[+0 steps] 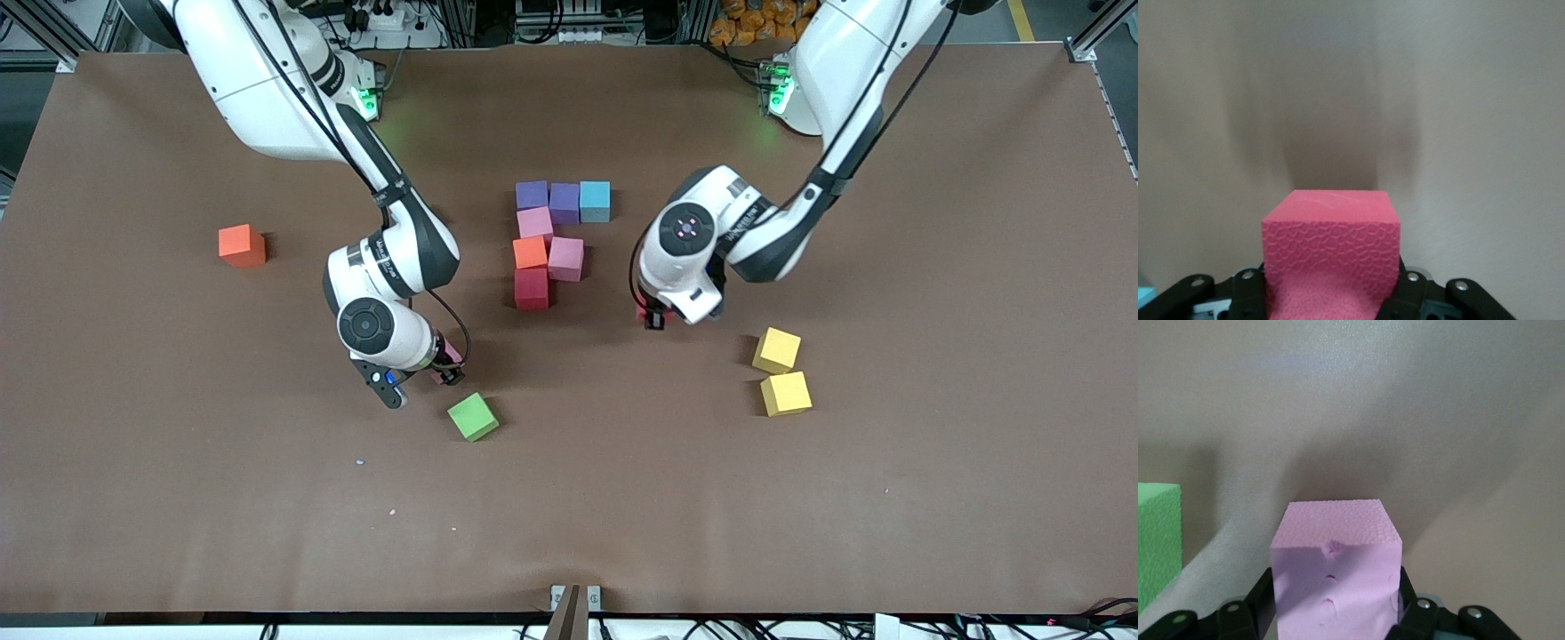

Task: Arrange 11 blocks into digit 3

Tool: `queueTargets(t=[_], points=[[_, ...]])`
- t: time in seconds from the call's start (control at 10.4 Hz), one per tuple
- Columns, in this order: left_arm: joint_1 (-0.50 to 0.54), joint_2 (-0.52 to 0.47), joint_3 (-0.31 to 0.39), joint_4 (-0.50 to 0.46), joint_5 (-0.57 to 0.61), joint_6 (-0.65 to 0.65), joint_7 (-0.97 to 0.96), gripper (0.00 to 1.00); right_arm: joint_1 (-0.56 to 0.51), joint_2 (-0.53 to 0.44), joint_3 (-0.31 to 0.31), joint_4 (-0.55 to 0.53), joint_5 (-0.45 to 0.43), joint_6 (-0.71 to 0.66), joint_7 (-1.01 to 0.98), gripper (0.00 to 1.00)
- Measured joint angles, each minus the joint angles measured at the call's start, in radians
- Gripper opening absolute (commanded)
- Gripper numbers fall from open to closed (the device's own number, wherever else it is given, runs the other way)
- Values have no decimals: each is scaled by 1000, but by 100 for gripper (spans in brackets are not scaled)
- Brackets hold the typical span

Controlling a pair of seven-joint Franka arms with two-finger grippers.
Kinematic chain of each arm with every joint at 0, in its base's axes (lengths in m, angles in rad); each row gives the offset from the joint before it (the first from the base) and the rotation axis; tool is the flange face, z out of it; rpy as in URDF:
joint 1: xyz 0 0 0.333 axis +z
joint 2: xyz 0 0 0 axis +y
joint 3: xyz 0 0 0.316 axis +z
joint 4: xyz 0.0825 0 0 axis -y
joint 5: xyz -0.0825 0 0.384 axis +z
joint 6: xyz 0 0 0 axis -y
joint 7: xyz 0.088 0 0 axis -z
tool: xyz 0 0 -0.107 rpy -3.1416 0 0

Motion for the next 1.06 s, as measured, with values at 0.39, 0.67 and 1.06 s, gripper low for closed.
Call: queueTargets(t=[0.39, 0.67, 1.06], points=[[-95, 3, 1, -15, 6, 2, -180, 0, 0, -6, 0, 1, -1, -44, -278, 33], [-126, 25, 1, -21, 98, 2, -367, 0, 3, -28, 3, 8, -1, -89, -479, 21], [-165, 48, 2, -18, 109, 16, -392, 0, 43, -56, 12, 10, -1, -95, -680, 16]])
